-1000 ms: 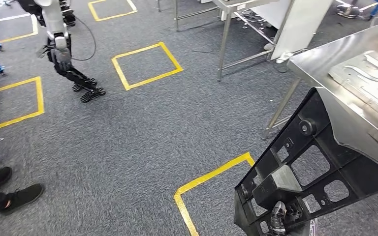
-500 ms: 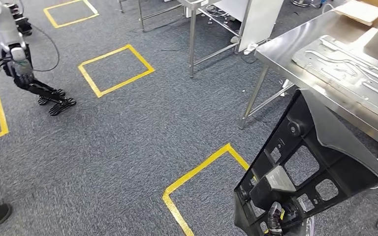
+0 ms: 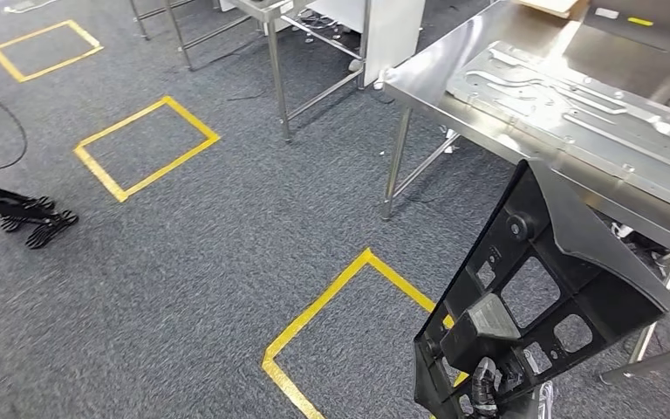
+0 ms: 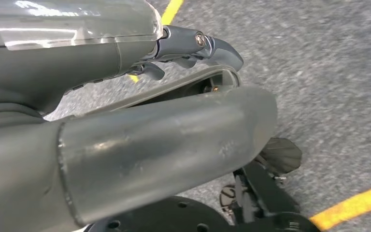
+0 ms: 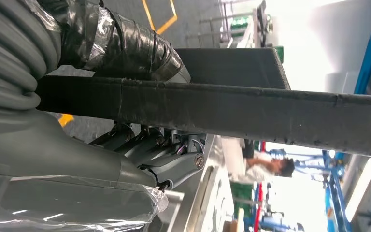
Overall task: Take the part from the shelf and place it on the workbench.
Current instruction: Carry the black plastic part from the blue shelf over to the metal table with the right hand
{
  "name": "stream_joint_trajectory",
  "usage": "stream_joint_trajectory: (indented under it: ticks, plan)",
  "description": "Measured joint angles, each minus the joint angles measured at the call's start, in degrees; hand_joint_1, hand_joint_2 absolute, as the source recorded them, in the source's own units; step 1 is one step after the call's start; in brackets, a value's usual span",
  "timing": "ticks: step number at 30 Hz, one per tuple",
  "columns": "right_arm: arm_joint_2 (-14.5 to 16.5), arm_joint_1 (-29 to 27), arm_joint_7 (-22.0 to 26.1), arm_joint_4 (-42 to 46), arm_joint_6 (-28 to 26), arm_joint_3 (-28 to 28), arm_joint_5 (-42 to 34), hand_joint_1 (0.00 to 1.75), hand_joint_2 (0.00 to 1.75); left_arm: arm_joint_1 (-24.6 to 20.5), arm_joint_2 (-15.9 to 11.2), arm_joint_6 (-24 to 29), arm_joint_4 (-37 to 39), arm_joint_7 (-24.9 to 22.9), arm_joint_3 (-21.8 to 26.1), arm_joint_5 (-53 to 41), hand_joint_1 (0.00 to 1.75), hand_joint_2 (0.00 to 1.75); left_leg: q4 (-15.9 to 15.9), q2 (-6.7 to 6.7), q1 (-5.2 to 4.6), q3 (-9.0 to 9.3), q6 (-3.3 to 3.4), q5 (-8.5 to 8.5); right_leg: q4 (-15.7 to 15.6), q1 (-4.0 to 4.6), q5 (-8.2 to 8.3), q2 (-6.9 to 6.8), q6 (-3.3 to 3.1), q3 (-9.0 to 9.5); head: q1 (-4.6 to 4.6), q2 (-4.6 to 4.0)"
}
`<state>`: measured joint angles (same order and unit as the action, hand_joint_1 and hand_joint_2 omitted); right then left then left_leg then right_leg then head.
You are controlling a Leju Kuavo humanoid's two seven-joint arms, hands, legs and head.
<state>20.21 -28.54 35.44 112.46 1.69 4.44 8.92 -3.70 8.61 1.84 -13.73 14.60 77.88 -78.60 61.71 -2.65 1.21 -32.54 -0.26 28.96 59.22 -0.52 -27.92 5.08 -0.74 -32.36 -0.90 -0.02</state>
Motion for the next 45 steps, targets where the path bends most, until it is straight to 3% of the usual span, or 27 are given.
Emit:
stream_joint_trajectory:
  ticks: [2, 4, 6, 8, 10, 11, 12, 14, 16, 17, 19, 20, 22, 23, 25, 26, 27, 28, 30, 32, 34, 35, 37, 39, 41, 43, 45]
  plan:
    - [0.0, 0.1, -0.2, 0.0, 0.0, -0.2, 0.1, 1.75, 1.75, -0.1, 0.0, 0.0, 0.0, 0.0, 0.0, 0.0, 0.0, 0.0, -2.7, -1.17, -0.19, 1.01, 0.39, -0.24, 0.1, -0.1, -0.06, 1.01, 0.73, -0.28, -0.01, 0.0]
    - [0.0, 0.0, -0.4, 0.0, -0.1, -0.4, 0.2, 1.75, 1.75, -0.2, 0.0, 0.0, 0.0, 0.0, 0.0, 0.0, 0.0, 0.0, -3.2, -0.12, -0.2, 1.33, 0.95, -0.47, 0.0, -0.3, 0.02, 1.5, 1.51, -0.54, 0.0, 0.0]
    - [-0.1, 0.0, -0.7, -0.1, -0.4, -0.5, 0.2, 1.75, 1.75, -0.3, 0.2, -0.1, 0.1, 0.0, 0.0, -0.1, 0.0, 0.0, -3.9, 1.14, 0.0, 1.67, 1.76, -0.88, 2.1, -0.25, -1.37, -0.87, 2.1, -1.55, -0.09, 0.0]
    - [-0.1, 0.2, -1.0, -0.2, -0.7, -0.7, 0.3, 1.75, 1.75, -0.2, 0.2, -0.1, 0.1, 0.1, 0.0, -0.1, 0.0, 0.0, -4.1, 2.46, -0.07, 1.78, 2.26, -0.93, 8.3, -0.27, -4.82, -3.89, 2.59, -4.63, -0.18, 0.0]
    - [-0.1, 0.3, -1.2, -0.4, -0.9, -0.9, 0.4, 1.75, 1.75, 0.0, 0.2, -0.1, 0.1, 0.0, 0.0, -0.1, 0.0, 0.0, -4.1, 3.94, -0.2, 1.83, 2.36, -0.73, 14.7, -0.39, -7.11, -4.65, 2.95, -7.99, -0.18, 0.0]
    - [-0.2, 0.2, -1.3, -0.6, -1.0, -1.0, 0.4, 1.75, 1.75, 0.0, 0.2, -0.1, 0.1, 0.0, 0.0, -0.1, 0.0, 0.0, -4.1, 4.65, -0.22, 1.94, 2.32, -0.59, 15.4, -0.41, -6.69, -4.79, 3.03, -8.44, -0.17, 0.0]
    - [-0.2, 0.2, -1.3, -0.7, -1.1, -1.0, 0.5, 1.75, 1.75, 0.0, 0.3, -0.2, 0.1, 0.0, 0.0, -0.1, 0.0, 0.0, -4.1, 5.32, -0.23, 2.14, 2.23, -0.41, 13.8, -0.4, -5.19, -5.02, 3.02, -7.66, -0.19, 0.0]
    - [-0.3, 0.2, -1.3, -0.8, -1.1, -1.1, 0.8, 1.75, 1.75, -0.1, 0.4, -0.2, 0.1, 0.0, 0.0, -0.1, 0.0, 0.0, -4.1, 6.42, -0.29, 2.76, 1.88, 0.03, 6.0, -0.17, -1.34, -6.94, 2.57, -3.64, -0.19, 0.0]
    - [-0.4, 0.3, -1.3, -0.8, -1.1, -1.3, 0.9, 1.75, 1.75, -0.2, 0.5, -0.2, 0.1, 0.0, 0.0, -0.1, 0.0, 0.0, -4.0, 7.3, -0.55, 3.25, 1.28, 0.51, 0.6, 0.36, 0.36, -8.84, 1.69, -0.84, -0.16, 0.0]
    - [-0.4, 0.4, -1.4, -0.8, -1.1, -1.4, 1.0, 1.75, 1.75, -0.2, 0.5, -0.2, 0.1, 0.0, 0.0, -0.1, 0.0, 0.0, -4.0, 7.75, -0.68, 3.41, 0.98, 0.68, -0.2, 0.62, 0.29, -9.15, 1.27, -0.57, -0.16, 0.0]
    - [-0.5, 0.3, -1.4, -0.7, -1.1, -1.6, 1.0, 1.75, 1.75, -0.4, 0.5, -0.2, 0.1, 0.0, 0.0, -0.1, 0.0, 0.0, -4.1, 8.6, -0.71, 3.79, 0.37, 0.97, -0.4, 0.62, 0.44, -7.83, 0.59, -0.64, -0.15, 0.0]
    - [-0.5, 0.2, -1.4, -0.7, -1.1, -1.6, 1.0, 1.75, 1.75, -0.5, 0.5, -0.2, 0.1, 0.0, 0.0, -0.1, 0.0, 0.0, -3.8, 8.13, -0.63, 3.84, 0.06, 1.43, -0.6, 0.45, 0.56, -7.25, 0.23, -0.53, -0.15, 0.0]
    - [-0.5, 0.3, -1.4, -0.7, -1.2, -1.8, 1.1, 1.75, 1.75, -0.5, 0.5, -0.2, 0.1, 0.0, 0.0, -0.1, 0.0, 0.0, 0.0, 5.65, -0.45, 2.41, -0.43, 4.02, -1.0, 0.04, 0.83, -6.15, -0.49, -0.31, -0.13, 0.0]
    - [-0.5, 0.3, -1.4, -0.8, -1.2, -1.9, 1.1, 1.75, 1.75, -0.5, 0.5, -0.2, 0.1, 0.0, 0.0, -0.1, 0.0, 0.0, 3.7, 4.25, -0.42, 0.74, -0.55, 5.97, -1.0, 0.04, 0.84, -5.6, -0.7, -0.33, -0.13, 0.0]
    - [-0.5, 0.4, -1.4, -0.8, -1.5, -2.2, 1.2, 1.75, 1.75, -0.4, 0.5, -0.2, 0.1, 0.0, 0.0, -0.1, 0.0, 0.0, 11.1, 3.23, -0.4, -3.04, -0.68, 8.68, -0.8, 0.11, 0.79, -4.23, -0.88, -0.46, -0.13, 0.0]
    - [-0.5, 0.4, -1.5, -0.9, -1.8, -2.3, 1.2, 1.75, 1.75, -0.3, 0.5, -0.2, 0.1, 0.0, 0.0, -0.1, 0.0, 0.0, 12.5, 3.15, -0.4, -3.96, -0.67, 8.41, -0.7, 0.14, 0.74, -3.46, -0.89, -0.47, -0.13, 0.0]
    - [-0.6, 0.4, -1.5, -0.9, -2.0, -2.4, 1.2, 1.75, 1.75, -0.2, 0.5, -0.2, 0.1, 0.0, 0.0, -0.1, 0.0, 0.0, 11.5, 3.06, -0.4, -3.81, -0.57, 6.92, -0.5, 0.17, 0.69, -2.68, -0.88, -0.43, -0.13, 0.0]
    - [-0.6, 0.4, -1.6, -1.0, -2.1, -2.5, 1.2, 1.75, 1.75, -0.2, 0.5, -0.2, 0.1, 0.0, 0.0, -0.1, 0.0, 0.0, 8.4, 2.78, -0.4, -2.69, -0.4, 4.64, -0.4, 0.17, 0.61, -1.91, -0.82, -0.36, -0.13, 0.0]
    - [-0.6, 0.4, -1.6, -1.0, -2.2, -2.6, 1.2, 1.75, 1.75, -0.1, 0.5, -0.2, 0.1, 0.0, 0.0, -0.1, 0.0, 0.0, 0.6, 0.56, -0.4, 0.33, 0.17, 0.91, -0.1, 0.19, 0.46, -0.58, -0.52, -0.37, -0.14, 0.0]
    - [-0.7, 0.4, -1.7, -1.0, -2.2, -2.8, 1.2, 1.75, 1.75, -0.2, 0.4, -0.2, 0.1, 0.0, 0.0, -0.1, 0.0, 0.0, -2.9, -1.07, -0.54, 1.63, 0.63, -0.01, 0.1, 0.08, 0.48, 0.46, 0.12, -0.7, -0.14, 0.0]
    - [-0.7, 0.4, -1.8, -1.1, -2.2, -2.9, 1.3, 1.75, 1.75, -0.3, 0.4, -0.2, 0.1, 0.0, 0.0, -0.2, 0.0, 0.0, -3.3, -0.31, -0.58, 1.76, 1.1, -0.2, 0.0, -0.04, 0.68, 1.32, 0.89, -0.94, -0.12, 0.0]
    - [-0.8, 0.3, -1.8, -1.1, -2.3, -2.9, 1.3, 1.75, 1.75, -0.4, 0.4, -0.3, 0.1, 0.0, 0.0, -0.2, 0.0, 0.0, -3.6, 0.28, -0.47, 1.94, 1.48, -0.43, 0.2, 0.02, 0.52, 0.84, 1.18, -1.08, -0.15, 0.0]
    - [-0.9, 0.4, -1.9, -1.1, -2.7, -3.0, 1.3, 1.75, 1.75, -0.4, 0.5, -0.3, 0.2, 0.0, 0.0, -0.2, 0.0, 0.0, -4.3, 1.6, -0.15, 2.2, 2.3, -0.88, 3.2, 0.21, -1.46, -1.66, 1.61, -2.52, -0.28, 0.0]
    - [-1.0, 0.5, -2.0, -1.2, -2.9, -3.2, 1.3, 1.75, 1.75, -0.2, 0.5, -0.3, 0.2, 0.0, 0.0, -0.2, 0.0, 0.0, -4.4, 2.9, -0.26, 2.16, 2.63, -0.9, 10.1, 0.04, -5.06, -4.05, 1.95, -5.92, -0.38, 0.0]
    - [-1.1, 0.5, -2.1, -1.5, -3.0, -3.4, 1.4, 1.75, 1.75, -0.1, 0.5, -0.4, 0.2, 0.0, 0.0, -0.3, 0.0, 0.0, -4.3, 4.32, -0.33, 2.13, 2.58, -0.76, 15.2, -0.23, -6.54, -4.64, 2.29, -8.46, -0.38, 0.0]
    - [-1.2, 0.5, -2.2, -1.7, -3.0, -3.6, 1.4, 1.75, 1.75, -0.1, 0.5, -0.6, 0.2, 0.0, 0.0, -0.3, 0.0, 0.0, -4.2, 5.61, -0.32, 2.31, 2.35, -0.49, 12.2, -0.43, -3.98, -5.19, 2.43, -6.82, -0.38, 0.0]
    - [-1.3, 0.6, -2.3, -1.7, -3.0, -3.7, 1.4, 1.75, 1.75, -0.2, 0.5, -0.6, 0.2, 0.0, 0.0, -0.4, 0.0, 0.0, -4.1, 6.67, -0.44, 2.65, 1.85, -0.07, 4.2, -0.37, -0.7, -7.19, 2.18, -2.48, -0.38, 0.0]
